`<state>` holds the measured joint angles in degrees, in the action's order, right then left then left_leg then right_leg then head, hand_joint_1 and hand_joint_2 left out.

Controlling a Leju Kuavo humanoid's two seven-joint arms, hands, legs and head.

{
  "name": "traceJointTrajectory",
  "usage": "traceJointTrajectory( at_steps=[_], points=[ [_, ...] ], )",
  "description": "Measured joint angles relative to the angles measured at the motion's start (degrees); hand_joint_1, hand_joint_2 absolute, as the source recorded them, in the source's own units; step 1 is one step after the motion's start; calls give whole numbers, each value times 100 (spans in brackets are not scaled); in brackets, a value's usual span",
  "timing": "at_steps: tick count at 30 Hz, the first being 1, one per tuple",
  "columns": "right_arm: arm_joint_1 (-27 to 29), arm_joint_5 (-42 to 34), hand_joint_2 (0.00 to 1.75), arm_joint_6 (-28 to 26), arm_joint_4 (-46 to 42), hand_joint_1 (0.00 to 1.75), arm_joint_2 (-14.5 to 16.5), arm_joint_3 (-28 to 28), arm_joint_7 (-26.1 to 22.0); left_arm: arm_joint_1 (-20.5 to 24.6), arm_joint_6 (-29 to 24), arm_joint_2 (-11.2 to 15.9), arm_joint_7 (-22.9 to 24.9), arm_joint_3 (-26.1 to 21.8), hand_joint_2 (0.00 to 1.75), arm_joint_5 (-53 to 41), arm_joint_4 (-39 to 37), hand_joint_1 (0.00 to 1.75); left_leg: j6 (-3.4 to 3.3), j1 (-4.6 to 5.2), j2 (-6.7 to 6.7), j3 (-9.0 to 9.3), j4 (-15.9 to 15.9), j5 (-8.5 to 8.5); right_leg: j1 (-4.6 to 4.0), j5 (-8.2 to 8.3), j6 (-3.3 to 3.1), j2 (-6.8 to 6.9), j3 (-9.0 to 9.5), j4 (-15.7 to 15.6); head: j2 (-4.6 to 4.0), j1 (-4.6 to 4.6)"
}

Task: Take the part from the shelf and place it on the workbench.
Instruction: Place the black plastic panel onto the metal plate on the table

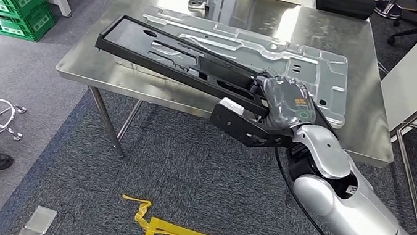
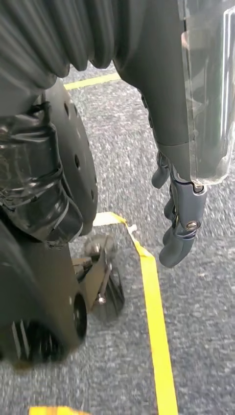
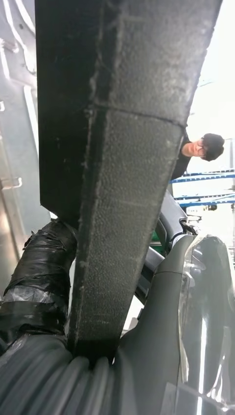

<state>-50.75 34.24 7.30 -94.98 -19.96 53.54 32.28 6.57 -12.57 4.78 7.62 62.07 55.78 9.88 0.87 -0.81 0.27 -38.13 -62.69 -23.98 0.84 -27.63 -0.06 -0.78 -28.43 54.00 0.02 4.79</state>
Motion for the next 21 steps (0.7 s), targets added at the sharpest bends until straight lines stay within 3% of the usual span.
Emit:
traceJointTrajectory(
  at_steps=[2,6,8,10,11,12,13,14,15,17,19,21],
  points=[
    [-21,-5,175,0,-1,175,14,-1,-2,-5,2,8,-1,0,175,0,0,0,-52,16,-31,259,574,178,-11,-87,69,-23,66,-9,0,-2],
    [-50,-10,175,-2,-10,175,38,-5,-5,3,9,-4,-16,0,175,0,0,0,-179,15,-34,380,711,51,-9,-155,207,-6,86,76,0,-8],
    [-83,-9,175,-2,-17,175,52,-8,-6,9,8,-25,-21,0,175,0,0,0,-237,5,-37,449,729,7,-6,-330,248,29,-224,614,0,-15],
    [-100,-7,175,2,-17,175,67,2,-10,10,8,-40,-19,0,175,0,0,0,-276,21,-40,493,731,-53,-8,-592,266,40,-762,1448,0,-16],
    [-95,3,175,13,-16,175,74,17,-14,4,9,-46,-19,0,175,0,0,0,-286,34,-44,528,731,-89,-11,-663,260,40,-993,1725,0,-16],
    [-92,35,175,34,-14,175,81,39,-19,-6,9,-50,-21,0,175,-1,0,0,-293,52,-50,580,730,-134,-18,-630,240,40,-1134,1804,0,-17],
    [-93,109,175,67,-12,175,88,67,-22,-13,9,-54,-22,0,175,-3,0,0,-297,73,-55,650,731,-183,-31,-472,199,41,-1169,1664,0,-17],
    [-102,249,175,110,-12,175,97,99,-28,-16,9,-59,-24,0,175,-7,0,0,-299,98,-60,733,732,-238,-56,-196,136,41,-1107,1329,0,-17],
    [-117,430,175,153,-10,175,107,133,-33,-17,9,-70,-25,0,175,-14,1,0,-301,115,-61,811,739,-293,-96,137,50,49,-999,903,0,-18],
    [-159,826,175,228,-9,175,144,198,-40,2,9,-102,-23,0,175,-26,3,0,-273,144,-58,915,755,-383,-171,493,-83,63,-794,281,0,-1],
    [-185,1148,175,304,-13,175,195,254,-55,24,1,-127,-24,0,175,-33,3,0,-219,151,-44,965,760,-409,-198,487,-128,64,-688,89,0,4],
    [-180,1508,175,391,-15,175,229,294,-82,32,-7,-120,-30,0,175,-40,2,0,-161,150,-37,997,706,-432,-167,495,-145,58,-541,-30,0,-10]
  ],
)
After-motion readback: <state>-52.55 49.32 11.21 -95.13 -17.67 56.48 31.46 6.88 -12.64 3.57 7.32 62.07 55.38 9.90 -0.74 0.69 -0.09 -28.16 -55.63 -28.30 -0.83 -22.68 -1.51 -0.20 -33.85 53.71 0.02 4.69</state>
